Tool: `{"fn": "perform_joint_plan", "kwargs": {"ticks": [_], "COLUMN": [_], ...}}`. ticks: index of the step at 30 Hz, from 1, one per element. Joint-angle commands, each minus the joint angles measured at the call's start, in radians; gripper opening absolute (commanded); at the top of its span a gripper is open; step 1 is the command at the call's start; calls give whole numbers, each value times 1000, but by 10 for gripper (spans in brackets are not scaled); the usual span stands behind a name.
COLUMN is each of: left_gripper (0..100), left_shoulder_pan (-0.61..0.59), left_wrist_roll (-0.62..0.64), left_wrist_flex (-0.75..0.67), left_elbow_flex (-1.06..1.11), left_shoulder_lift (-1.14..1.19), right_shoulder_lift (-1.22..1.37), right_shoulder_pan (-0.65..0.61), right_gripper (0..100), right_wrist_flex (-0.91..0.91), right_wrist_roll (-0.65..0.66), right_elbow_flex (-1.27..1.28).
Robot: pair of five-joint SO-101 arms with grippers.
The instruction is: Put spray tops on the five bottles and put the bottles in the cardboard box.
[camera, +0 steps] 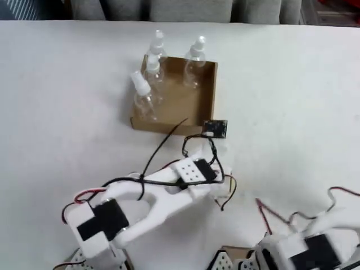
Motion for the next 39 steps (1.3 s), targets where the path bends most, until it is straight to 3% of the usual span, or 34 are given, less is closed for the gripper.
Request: {"fn": "perform_joint_plan", "kwargs": {"ticks": [1, 6, 23, 31, 35, 39], "left_gripper": [21, 21, 21, 21, 21, 22], "left_shoulder_pan": [12, 12, 12, 12, 12, 12], "left_wrist_roll": [-17, -17, -17, -17, -17, -17], "left_wrist_flex": [8, 8, 8, 8, 8, 8], "left_elbow_flex": [-2, -2, -2, -2, -2, -2], "left_shoulder_lift": [-71, -71, -71, -71, -71, -71], "right_shoulder_lift": [166, 400, 1030, 1207, 1233, 1208], "right_shoulder_pan": [15, 5, -73, -76, -84, -82], "right_gripper": [195, 237, 236, 233, 237, 259], "right_wrist_flex": [45, 137, 372, 467, 492, 493], "right_wrist_roll": [-92, -161, -100, -84, 37, 48], "right_elbow_flex": [-227, -506, -1231, -1501, -1574, -1585]}}
